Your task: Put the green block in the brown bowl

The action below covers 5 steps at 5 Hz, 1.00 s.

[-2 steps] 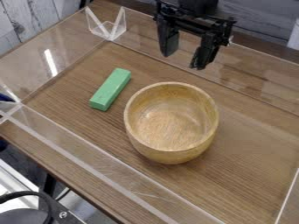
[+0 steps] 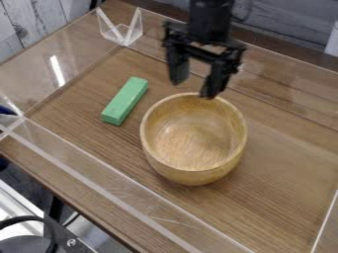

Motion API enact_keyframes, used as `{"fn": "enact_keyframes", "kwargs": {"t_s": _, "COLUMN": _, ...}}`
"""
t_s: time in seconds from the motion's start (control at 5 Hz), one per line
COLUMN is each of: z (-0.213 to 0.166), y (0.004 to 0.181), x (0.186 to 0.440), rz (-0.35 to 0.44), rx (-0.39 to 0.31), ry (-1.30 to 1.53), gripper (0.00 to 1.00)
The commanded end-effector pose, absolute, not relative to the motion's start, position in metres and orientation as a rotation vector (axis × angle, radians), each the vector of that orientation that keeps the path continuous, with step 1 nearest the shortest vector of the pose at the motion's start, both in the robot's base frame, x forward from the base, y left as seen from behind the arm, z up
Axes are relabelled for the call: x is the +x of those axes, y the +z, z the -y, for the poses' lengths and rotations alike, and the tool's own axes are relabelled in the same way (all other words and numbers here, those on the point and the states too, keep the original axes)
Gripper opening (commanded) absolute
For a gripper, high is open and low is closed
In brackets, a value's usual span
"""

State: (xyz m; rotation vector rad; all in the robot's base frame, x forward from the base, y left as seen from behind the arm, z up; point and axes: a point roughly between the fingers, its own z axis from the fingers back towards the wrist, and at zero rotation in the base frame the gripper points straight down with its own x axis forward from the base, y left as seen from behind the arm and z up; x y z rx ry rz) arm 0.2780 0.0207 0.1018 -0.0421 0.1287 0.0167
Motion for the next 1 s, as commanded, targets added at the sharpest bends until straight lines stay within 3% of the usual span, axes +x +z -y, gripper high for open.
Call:
{"fn": "enact_keyframes", "kwargs": {"t_s": 0.0, "z": -0.040, "y": 0.131, "x": 0.266, "rz": 0.007, "rx": -0.022, "ry": 0.088, "gripper": 1.00}}
{"fn": "enact_keyframes", "kwargs": {"t_s": 0.2, "z": -0.068, "y": 0.134, "x": 0.260, "rz": 0.040, "rx": 0.000, "ry": 0.178, "gripper": 1.00}}
{"fn": "enact_keyframes", "kwargs": {"t_s": 0.8, "z": -0.088, "y": 0.103, "x": 0.277, "rz": 0.016, "rx": 0.048, "ry": 0.298, "gripper": 1.00}}
